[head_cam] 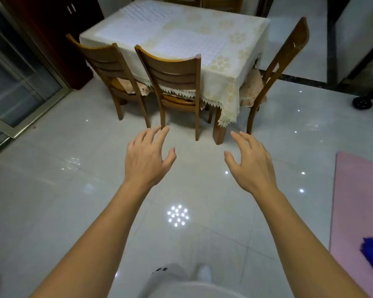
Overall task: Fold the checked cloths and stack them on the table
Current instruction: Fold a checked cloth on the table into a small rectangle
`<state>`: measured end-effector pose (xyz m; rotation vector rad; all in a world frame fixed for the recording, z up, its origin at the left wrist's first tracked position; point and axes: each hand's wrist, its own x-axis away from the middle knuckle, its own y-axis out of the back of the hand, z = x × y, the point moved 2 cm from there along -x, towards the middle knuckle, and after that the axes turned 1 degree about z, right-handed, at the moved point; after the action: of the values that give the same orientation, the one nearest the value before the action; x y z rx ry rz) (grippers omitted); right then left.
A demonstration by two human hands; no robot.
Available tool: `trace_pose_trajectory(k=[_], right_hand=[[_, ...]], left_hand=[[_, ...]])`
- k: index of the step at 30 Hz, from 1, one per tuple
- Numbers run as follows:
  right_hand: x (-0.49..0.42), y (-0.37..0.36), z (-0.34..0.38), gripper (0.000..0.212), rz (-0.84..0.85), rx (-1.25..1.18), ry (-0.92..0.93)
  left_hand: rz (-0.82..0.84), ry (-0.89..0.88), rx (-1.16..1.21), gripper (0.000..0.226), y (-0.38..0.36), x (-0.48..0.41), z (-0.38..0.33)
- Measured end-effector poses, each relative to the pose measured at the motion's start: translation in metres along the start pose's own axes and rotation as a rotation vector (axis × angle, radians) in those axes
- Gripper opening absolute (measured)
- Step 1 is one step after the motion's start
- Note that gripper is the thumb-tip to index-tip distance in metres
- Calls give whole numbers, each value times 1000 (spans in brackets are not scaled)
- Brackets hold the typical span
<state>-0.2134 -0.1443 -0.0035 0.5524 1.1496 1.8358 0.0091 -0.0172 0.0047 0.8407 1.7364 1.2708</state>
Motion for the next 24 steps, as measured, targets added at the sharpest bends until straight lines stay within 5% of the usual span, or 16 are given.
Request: trace_pose_trajectory(k=[12, 24], right_hand=[[-90, -2, 1, 56, -9, 25, 45], [-276, -34, 49, 55, -23, 65, 41]], left_hand=[[-11, -8, 6, 62, -19, -78, 10], [-13, -12, 89, 59, -54, -259, 80]])
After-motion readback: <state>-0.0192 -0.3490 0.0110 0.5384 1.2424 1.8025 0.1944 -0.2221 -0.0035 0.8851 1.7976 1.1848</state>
